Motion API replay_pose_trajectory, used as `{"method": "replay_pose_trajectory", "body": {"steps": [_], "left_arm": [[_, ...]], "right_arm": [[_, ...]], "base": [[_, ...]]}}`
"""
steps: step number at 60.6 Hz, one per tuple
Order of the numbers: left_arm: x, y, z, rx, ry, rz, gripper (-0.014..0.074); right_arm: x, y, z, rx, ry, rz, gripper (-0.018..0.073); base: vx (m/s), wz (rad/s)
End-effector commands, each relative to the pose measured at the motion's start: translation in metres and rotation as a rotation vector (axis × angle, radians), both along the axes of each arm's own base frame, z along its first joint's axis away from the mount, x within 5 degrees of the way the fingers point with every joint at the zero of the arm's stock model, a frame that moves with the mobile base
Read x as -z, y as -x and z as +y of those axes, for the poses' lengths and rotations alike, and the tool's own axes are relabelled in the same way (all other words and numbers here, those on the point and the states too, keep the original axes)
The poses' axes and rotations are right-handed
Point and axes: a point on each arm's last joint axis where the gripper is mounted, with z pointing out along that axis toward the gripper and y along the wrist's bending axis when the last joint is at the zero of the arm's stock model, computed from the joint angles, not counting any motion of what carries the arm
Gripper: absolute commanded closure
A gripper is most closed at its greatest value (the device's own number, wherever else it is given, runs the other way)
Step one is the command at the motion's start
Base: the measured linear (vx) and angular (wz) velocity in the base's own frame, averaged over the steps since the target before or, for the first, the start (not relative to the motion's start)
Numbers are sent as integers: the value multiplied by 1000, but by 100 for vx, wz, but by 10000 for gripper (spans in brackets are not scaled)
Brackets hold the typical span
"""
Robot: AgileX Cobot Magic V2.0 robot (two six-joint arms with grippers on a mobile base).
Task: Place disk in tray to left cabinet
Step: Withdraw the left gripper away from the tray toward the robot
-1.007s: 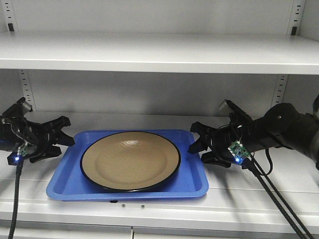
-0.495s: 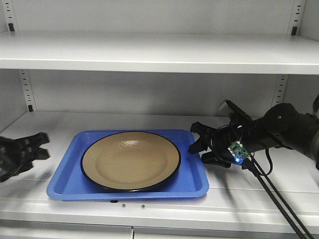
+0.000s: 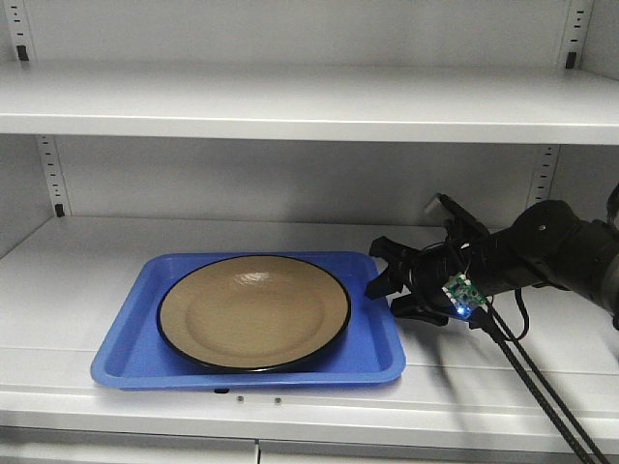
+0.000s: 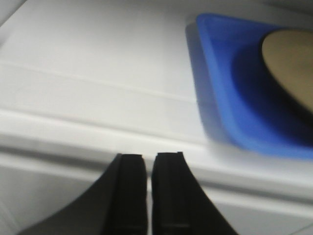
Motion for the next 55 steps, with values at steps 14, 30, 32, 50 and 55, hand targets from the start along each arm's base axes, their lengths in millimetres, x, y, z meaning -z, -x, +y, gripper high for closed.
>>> {"method": "replay_pose_trajectory", "body": {"steps": [14, 30, 32, 50, 55], "left_arm": [[42, 67, 5, 1, -184, -183, 605], [95, 112, 7, -57, -204, -387, 603], [102, 116, 7, -61, -187, -417, 603], [112, 128, 3, -3, -146, -407, 603], [112, 128, 3, -3, -141, -408, 603]], "right_arm": [[-40, 6, -2, 31, -44, -118, 219], [-40, 6, -2, 31, -44, -118, 219], [-40, 6, -2, 31, -44, -118, 219], [-38, 7, -1, 20, -46, -102, 219], [-38, 7, -1, 18, -46, -99, 219]], "base": [[0, 0], [0, 0], [0, 0], [0, 0], [0, 0]]}}
